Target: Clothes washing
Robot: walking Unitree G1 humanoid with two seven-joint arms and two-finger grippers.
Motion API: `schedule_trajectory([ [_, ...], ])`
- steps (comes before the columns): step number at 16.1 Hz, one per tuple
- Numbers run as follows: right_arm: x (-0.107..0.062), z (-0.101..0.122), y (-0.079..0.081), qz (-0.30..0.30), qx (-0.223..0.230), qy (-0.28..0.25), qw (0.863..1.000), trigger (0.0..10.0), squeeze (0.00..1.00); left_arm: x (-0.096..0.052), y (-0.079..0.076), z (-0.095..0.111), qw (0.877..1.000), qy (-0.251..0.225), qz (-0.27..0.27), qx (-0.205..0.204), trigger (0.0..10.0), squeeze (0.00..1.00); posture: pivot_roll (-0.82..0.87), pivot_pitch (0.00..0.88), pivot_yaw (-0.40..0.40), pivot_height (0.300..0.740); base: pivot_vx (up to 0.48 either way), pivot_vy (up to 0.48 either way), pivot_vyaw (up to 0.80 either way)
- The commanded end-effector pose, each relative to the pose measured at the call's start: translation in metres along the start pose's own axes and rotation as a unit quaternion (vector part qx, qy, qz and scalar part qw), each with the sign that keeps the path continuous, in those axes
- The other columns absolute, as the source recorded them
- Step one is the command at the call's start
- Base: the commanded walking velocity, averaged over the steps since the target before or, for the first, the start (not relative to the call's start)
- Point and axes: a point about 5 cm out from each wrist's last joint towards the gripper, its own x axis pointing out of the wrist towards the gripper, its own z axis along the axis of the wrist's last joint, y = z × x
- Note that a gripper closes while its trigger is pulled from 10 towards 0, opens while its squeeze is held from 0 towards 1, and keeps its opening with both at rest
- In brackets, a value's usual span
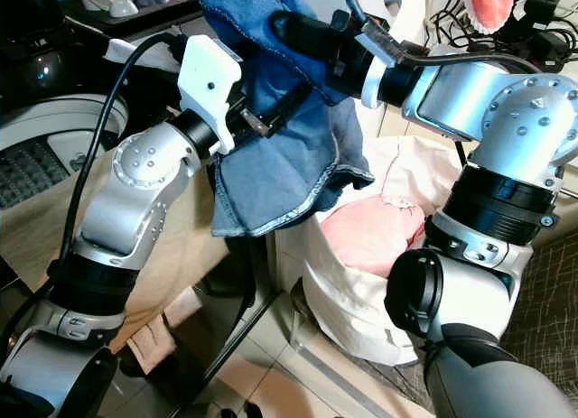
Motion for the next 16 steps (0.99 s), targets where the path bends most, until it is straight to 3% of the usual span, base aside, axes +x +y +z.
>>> schedule_trajectory([
  [1, 0.005, 0.012, 0.027, 0.067, -0.025, -0.011, 0.997, 0.0, 0.00, 0.000, -0.006, -0.013, 1.000, 0.028, -0.002, 0.001, 10.0, 0.00, -0.04, 0.000, 0.035, 0.740, 0.000, 0.000, 0.00],
  [2, 0.006, 0.012, 0.027, 0.068, -0.023, -0.010, 0.997, 0.0, 0.00, 0.002, -0.009, -0.010, 1.000, 0.014, -0.006, -0.008, 3.1, 0.00, -0.04, 0.000, 0.031, 0.740, 0.000, 0.000, 0.00],
  [3, 0.006, 0.012, 0.028, 0.069, -0.021, -0.010, 0.997, 0.0, 0.00, 0.002, -0.009, -0.010, 1.000, 0.012, -0.006, -0.013, 0.0, 0.00, -0.04, 0.000, 0.031, 0.740, 0.000, 0.000, 0.00],
  [5, 0.007, 0.012, 0.029, 0.067, -0.015, -0.011, 0.998, 0.0, 0.00, 0.001, -0.010, -0.011, 1.000, 0.011, -0.015, -0.016, 0.0, 0.00, -0.04, 0.000, 0.033, 0.740, 0.000, 0.000, 0.00],
  [11, 0.009, 0.010, 0.033, 0.081, 0.000, -0.010, 0.997, 0.0, 0.00, -0.001, 0.001, -0.015, 0.999, 0.022, 0.021, 0.013, 0.0, 0.00, -0.04, 0.000, 0.026, 0.740, 0.000, 0.000, 0.00],
  [16, 0.009, 0.011, 0.033, 0.077, 0.005, -0.012, 0.997, 0.0, 0.00, -0.003, 0.008, -0.017, 0.999, 0.025, 0.044, 0.012, 0.0, 0.00, -0.04, 0.000, 0.020, 0.740, 0.000, 0.000, 0.00],
])
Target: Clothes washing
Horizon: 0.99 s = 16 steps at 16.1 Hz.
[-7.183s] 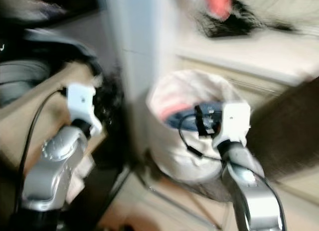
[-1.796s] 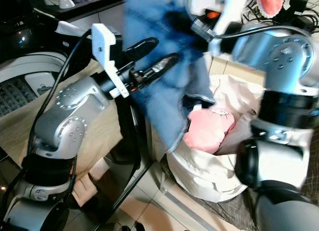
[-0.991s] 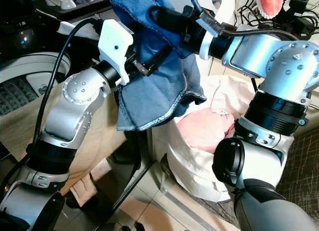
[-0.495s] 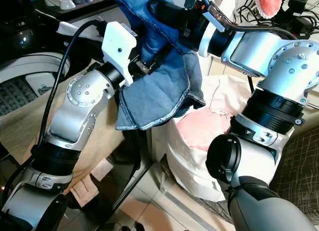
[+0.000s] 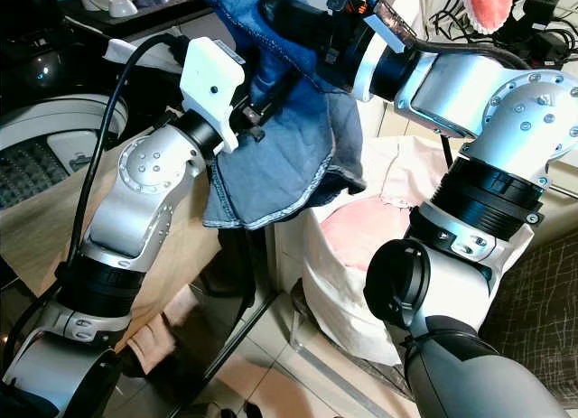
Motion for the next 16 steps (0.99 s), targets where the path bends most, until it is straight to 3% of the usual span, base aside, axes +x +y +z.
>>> schedule_trajectory([
  [1, 0.003, 0.009, 0.025, 0.059, -0.033, -0.003, 0.998, 0.0, 0.00, -0.005, 0.009, -0.018, 0.998, 0.048, 0.027, 0.000, 0.0, 0.00, -0.04, 0.000, 0.020, 0.740, 0.000, 0.000, 0.00],
  [5, 0.001, 0.010, 0.025, 0.050, -0.039, -0.008, 0.998, 0.0, 0.00, -0.007, 0.025, -0.013, 0.997, 0.035, 0.070, 0.006, 0.0, 0.00, -0.04, 0.000, 0.020, 0.740, 0.000, 0.000, 0.00],
  [8, 0.000, 0.009, 0.026, 0.048, -0.057, -0.020, 0.997, 0.0, 0.00, -0.012, 0.050, -0.007, 0.992, 0.022, 0.123, 0.020, 0.0, 0.00, -0.04, 0.000, 0.023, 0.740, 0.000, 0.000, 0.00],
  [9, -0.001, 0.009, 0.025, 0.045, -0.063, -0.022, 0.997, 10.0, 1.00, -0.014, 0.058, -0.004, 0.990, 0.017, 0.140, 0.026, 0.0, 0.00, -0.04, 0.000, 0.025, 0.740, 0.000, 0.000, 0.00],
  [13, -0.001, 0.007, 0.024, 0.052, -0.063, -0.022, 0.996, 10.0, 1.00, -0.018, 0.085, 0.003, 0.982, 0.012, 0.184, 0.051, 0.0, 0.00, -0.03, 0.000, 0.023, 0.740, 0.000, 0.000, 0.00],
  [15, -0.002, 0.004, 0.024, 0.051, -0.079, -0.017, 0.995, 10.0, 1.00, -0.024, 0.124, 0.010, 0.961, 0.028, 0.252, 0.108, 0.0, 0.00, -0.03, 0.000, 0.022, 0.740, 0.000, 0.000, 0.00],
  [16, -0.002, 0.003, 0.024, 0.047, -0.086, -0.015, 0.995, 10.0, 1.00, -0.026, 0.132, 0.012, 0.956, 0.033, 0.266, 0.122, 0.0, 0.00, -0.03, 0.000, 0.022, 0.740, 0.000, 0.000, 0.00],
])
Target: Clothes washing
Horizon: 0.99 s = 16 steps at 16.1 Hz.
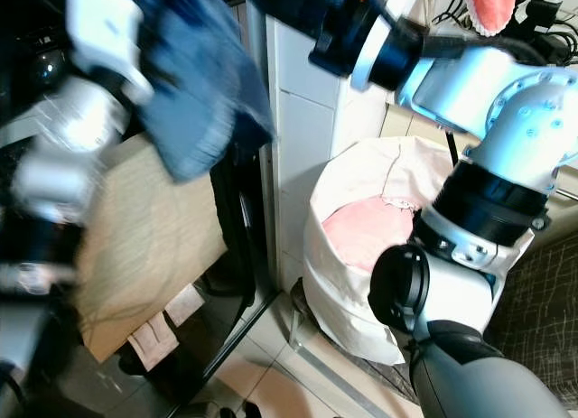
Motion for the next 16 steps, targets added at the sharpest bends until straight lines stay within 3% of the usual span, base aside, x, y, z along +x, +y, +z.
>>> schedule_trajectory([
  [1, -0.001, -0.002, 0.003, -0.015, -0.041, 0.014, 0.999, 10.0, 0.98, 0.012, 0.037, 0.012, 0.993, -0.011, 0.078, 0.088, 0.0, 0.00, -0.02, 0.000, 0.019, 0.740, 0.000, 0.000, 0.00],
  [2, -0.001, -0.005, 0.001, -0.025, -0.053, 0.023, 0.998, 10.0, 0.83, 0.017, 0.049, 0.015, 0.986, -0.010, 0.103, 0.130, 0.0, 0.00, -0.02, 0.000, 0.018, 0.740, 0.000, 0.000, 0.00],
  [3, 0.001, -0.014, 0.001, -0.031, -0.068, 0.043, 0.996, 10.0, 0.00, 0.025, 0.075, 0.027, 0.962, -0.015, 0.167, 0.216, 0.0, 0.00, -0.02, 0.000, 0.024, 0.740, 0.000, 0.000, 0.00],
  [4, 0.005, -0.027, 0.002, -0.044, -0.099, 0.078, 0.991, 10.0, 0.00, 0.030, 0.090, 0.028, 0.946, 0.002, 0.200, 0.254, 0.0, 0.00, -0.03, 0.000, 0.035, 0.740, 0.000, 0.000, 0.00],
  [5, 0.006, -0.032, 0.002, -0.047, -0.109, 0.090, 0.989, 10.0, 0.00, 0.032, 0.092, 0.025, 0.944, 0.013, 0.203, 0.259, 0.0, 0.00, -0.03, 0.000, 0.035, 0.740, 0.000, 0.000, 0.00],
  [6, 0.010, -0.044, 0.000, -0.063, -0.130, 0.106, 0.984, 10.0, 0.00, 0.031, 0.090, 0.006, 0.947, 0.065, 0.197, 0.245, 0.0, 0.00, -0.05, 0.000, 0.046, 0.740, 0.000, 0.000, 0.00],
  [7, 0.013, -0.062, -0.003, -0.084, -0.157, 0.124, 0.976, 10.0, 0.00, 0.024, 0.084, -0.026, 0.944, 0.143, 0.191, 0.229, 0.7, 0.00, -0.05, 0.000, 0.049, 0.740, 0.000, 0.000, 0.00],
  [8, 0.014, -0.069, -0.005, -0.090, -0.165, 0.129, 0.974, 10.0, 0.00, 0.019, 0.082, -0.037, 0.940, 0.168, 0.191, 0.228, 0.7, 0.00, -0.06, 0.000, 0.050, 0.740, 0.000, 0.000, 0.00],
  [9, 0.014, -0.082, -0.005, -0.101, -0.160, 0.137, 0.972, 10.0, 0.00, -0.004, 0.065, -0.084, 0.934, 0.285, 0.164, 0.137, 10.0, 0.00, -0.08, 0.000, 0.059, 0.740, 0.000, 0.000, 0.00],
  [10, 0.014, -0.085, -0.004, -0.100, -0.159, 0.140, 0.972, 10.0, 0.00, -0.012, 0.058, -0.097, 0.932, 0.317, 0.152, 0.093, 10.0, 0.00, -0.08, 0.000, 0.064, 0.740, 0.000, 0.000, 0.00],
  [11, 0.013, -0.091, -0.001, -0.096, -0.156, 0.147, 0.972, 10.0, 0.00, -0.029, 0.052, -0.118, 0.915, 0.369, 0.159, 0.043, 10.0, 0.00, -0.09, 0.000, 0.069, 0.740, 0.000, 0.000, 0.00],
  [12, 0.014, -0.094, 0.001, -0.093, -0.157, 0.150, 0.972, 10.0, 0.00, -0.035, 0.052, -0.124, 0.908, 0.384, 0.164, 0.041, 10.0, 0.00, -0.10, 0.000, 0.072, 0.740, 0.000, 0.000, 0.00],
  [13, 0.013, -0.098, 0.004, -0.088, -0.160, 0.152, 0.971, 10.0, 0.00, -0.041, 0.054, -0.129, 0.901, 0.399, 0.169, 0.038, 10.0, 1.00, -0.10, 0.000, 0.073, 0.740, 0.000, 0.000, 0.00],
  [16, 0.012, -0.100, 0.004, -0.088, -0.168, 0.148, 0.971, 10.0, 0.00, -0.035, 0.061, -0.121, 0.903, 0.395, 0.168, 0.030, 10.0, 1.00, -0.09, 0.000, 0.064, 0.740, 0.000, 0.000, 0.00],
])
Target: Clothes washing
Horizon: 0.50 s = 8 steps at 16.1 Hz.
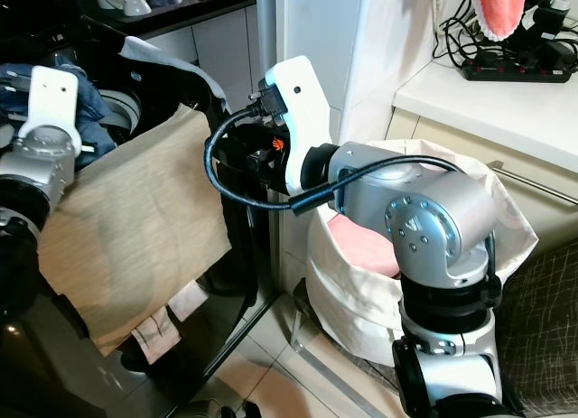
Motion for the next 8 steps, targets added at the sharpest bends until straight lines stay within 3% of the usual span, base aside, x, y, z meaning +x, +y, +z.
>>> schedule_trajectory([
  [1, 0.000, 0.001, 0.001, -0.004, -0.010, -0.003, 1.000, 10.0, 0.00, 0.001, 0.008, 0.015, 1.000, -0.012, 0.002, -0.015, 10.0, 1.00, -0.09, 0.000, 0.064, 0.740, 0.000, 0.000, 0.00],
  [6, 0.002, 0.003, -0.003, -0.008, -0.015, -0.001, 1.000, 10.0, 0.00, 0.001, 0.013, 0.023, 0.999, -0.017, 0.002, -0.045, 10.0, 1.00, -0.08, 0.000, 0.063, 0.740, 0.000, 0.000, 0.00],
  [7, 0.000, 0.006, -0.010, -0.046, -0.027, -0.020, 0.998, 10.0, 0.00, 0.000, 0.012, 0.034, 0.997, -0.048, 0.001, -0.061, 10.0, 1.00, -0.08, 0.000, 0.080, 0.740, 0.000, 0.000, 0.00],
  [8, -0.004, 0.006, -0.023, -0.120, -0.066, -0.041, 0.990, 10.0, 0.00, -0.004, 0.005, 0.053, 0.986, -0.103, -0.032, -0.127, 10.0, 0.00, -0.08, 0.000, 0.086, 0.740, 0.000, 0.000, 0.00],
])
